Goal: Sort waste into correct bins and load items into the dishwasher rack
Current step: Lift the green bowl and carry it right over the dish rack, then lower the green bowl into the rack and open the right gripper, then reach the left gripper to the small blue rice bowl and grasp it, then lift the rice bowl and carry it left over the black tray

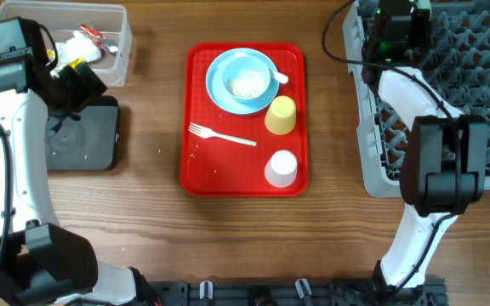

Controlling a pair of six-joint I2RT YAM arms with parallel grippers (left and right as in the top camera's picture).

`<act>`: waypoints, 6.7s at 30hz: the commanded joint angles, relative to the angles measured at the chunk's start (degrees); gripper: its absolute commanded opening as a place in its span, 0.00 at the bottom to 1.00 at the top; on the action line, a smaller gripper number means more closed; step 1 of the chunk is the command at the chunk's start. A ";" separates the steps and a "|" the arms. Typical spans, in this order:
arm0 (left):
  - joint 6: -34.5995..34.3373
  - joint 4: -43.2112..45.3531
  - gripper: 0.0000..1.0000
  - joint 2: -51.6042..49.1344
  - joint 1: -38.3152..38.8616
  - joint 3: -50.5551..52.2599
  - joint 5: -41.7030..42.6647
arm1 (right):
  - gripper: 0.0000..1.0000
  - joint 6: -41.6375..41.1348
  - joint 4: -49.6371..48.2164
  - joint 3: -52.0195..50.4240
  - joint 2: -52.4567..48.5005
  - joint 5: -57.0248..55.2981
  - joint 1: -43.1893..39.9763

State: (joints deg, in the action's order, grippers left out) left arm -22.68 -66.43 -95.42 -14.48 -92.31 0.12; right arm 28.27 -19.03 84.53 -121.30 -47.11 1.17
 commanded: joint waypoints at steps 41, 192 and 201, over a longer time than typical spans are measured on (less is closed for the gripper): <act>-0.55 1.51 1.00 -0.39 0.00 -0.26 0.50 | 0.70 -2.49 8.90 0.15 -3.54 -4.76 7.69; 6.82 44.13 0.04 -30.75 44.00 -1.14 -2.78 | 0.79 -37.22 66.69 1.29 25.40 61.16 -12.07; 6.82 43.67 0.04 -30.71 44.00 -1.14 -2.80 | 0.80 -37.22 66.86 1.27 25.40 60.67 -12.07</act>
State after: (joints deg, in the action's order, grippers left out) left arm -15.51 -22.02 -125.80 29.63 -93.14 -3.40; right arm -10.15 47.64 85.32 -96.51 14.52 -11.20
